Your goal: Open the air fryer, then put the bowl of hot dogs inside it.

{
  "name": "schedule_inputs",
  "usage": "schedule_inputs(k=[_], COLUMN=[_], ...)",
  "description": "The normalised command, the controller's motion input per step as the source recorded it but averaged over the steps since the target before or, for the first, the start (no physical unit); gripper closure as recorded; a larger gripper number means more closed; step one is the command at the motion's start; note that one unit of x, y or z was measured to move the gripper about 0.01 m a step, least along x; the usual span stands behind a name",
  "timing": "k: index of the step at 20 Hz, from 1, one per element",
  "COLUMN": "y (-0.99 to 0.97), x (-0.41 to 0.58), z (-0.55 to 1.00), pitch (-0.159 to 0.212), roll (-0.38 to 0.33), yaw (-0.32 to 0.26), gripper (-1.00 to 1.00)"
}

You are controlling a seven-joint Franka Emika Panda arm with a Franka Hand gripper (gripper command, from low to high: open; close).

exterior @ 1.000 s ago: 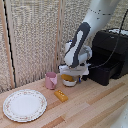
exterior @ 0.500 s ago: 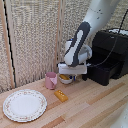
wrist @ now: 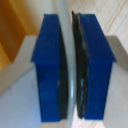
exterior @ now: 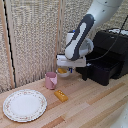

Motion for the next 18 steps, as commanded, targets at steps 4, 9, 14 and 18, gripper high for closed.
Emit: schedule_inputs(k=[4,9,14,18], y=[0.00,-0.10,-0.36,-0.53], x=[0.146,0.131,0.138,0.109], z=[0.80,0.79,0.71,0.56], pitch=[-0.046,0.004,0.042,0.038], roll=[0.030,0.009,-0.006,-0.001], yaw=[-0.118,-0.144,-0.204,-0.211], gripper=[1.00,1.00,1.00,1.00])
